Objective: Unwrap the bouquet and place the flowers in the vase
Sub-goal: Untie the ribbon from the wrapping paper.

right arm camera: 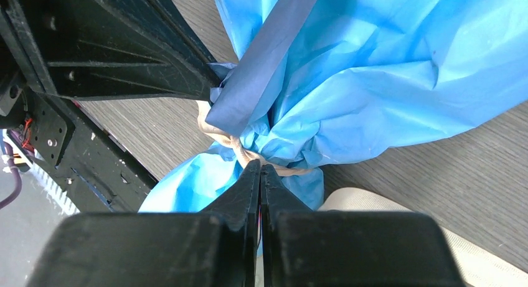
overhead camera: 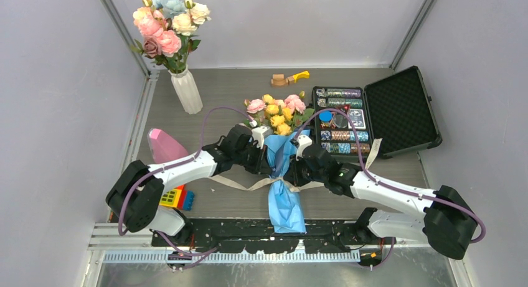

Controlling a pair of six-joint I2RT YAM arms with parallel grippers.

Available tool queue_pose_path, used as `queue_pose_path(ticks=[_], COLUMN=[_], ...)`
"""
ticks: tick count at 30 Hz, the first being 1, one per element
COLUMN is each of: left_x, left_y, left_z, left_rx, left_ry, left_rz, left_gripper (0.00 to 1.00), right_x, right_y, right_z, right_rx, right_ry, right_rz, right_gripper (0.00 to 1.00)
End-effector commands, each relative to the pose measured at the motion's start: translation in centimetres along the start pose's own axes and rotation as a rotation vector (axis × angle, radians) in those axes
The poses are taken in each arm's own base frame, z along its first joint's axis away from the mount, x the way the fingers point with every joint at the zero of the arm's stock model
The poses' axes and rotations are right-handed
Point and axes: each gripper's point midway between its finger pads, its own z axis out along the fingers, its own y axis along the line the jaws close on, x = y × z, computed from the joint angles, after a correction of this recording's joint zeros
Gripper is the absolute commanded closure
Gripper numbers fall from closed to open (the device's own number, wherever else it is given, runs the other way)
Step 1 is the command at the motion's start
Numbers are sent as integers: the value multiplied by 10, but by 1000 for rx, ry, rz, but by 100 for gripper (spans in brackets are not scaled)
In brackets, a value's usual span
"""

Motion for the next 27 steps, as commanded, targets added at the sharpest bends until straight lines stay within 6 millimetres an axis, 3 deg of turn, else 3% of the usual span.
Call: queue_pose_path(ticks=[1,10,21,27], left_x=[-19,-23,-28,-29], left_y=[5,26,35,39], left_z=[-3,-8,-11,-14], left_rx=[-65,-199,-263,-279], left_ry=[-63,-83,-91,-96], left_rz=[4,-28,-33,-31], left_gripper=[100,100,100,100], right_x=[-9,-18,-5,-1], right_y=[6,11,4,13], right_z=[2,-14,-25,-35], right_rx=[-27,-49,-30,-75], right_ry=[-33,-91,-86,-62], right_rz=[1,28,76,95], right_gripper=[99,100,100,100])
